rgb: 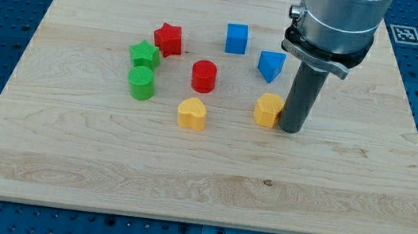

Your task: Push the blue triangle towards the red circle

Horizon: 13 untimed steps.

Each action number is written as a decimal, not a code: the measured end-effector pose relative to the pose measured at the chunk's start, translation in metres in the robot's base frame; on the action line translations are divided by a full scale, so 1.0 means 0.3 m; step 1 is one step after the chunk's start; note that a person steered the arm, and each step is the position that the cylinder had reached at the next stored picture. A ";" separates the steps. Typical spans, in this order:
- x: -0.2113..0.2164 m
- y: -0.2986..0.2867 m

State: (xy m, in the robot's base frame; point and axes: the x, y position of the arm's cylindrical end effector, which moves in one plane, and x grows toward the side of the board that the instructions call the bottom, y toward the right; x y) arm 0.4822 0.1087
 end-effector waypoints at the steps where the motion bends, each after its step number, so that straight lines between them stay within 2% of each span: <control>1: 0.000 -0.023; 3: -0.016 -0.118; 5: 0.130 0.008; 6: 0.061 0.073; 8: -0.278 0.114; 10: -0.384 0.053; 13: -0.404 -0.038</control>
State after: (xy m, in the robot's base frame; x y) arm 0.3611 0.0973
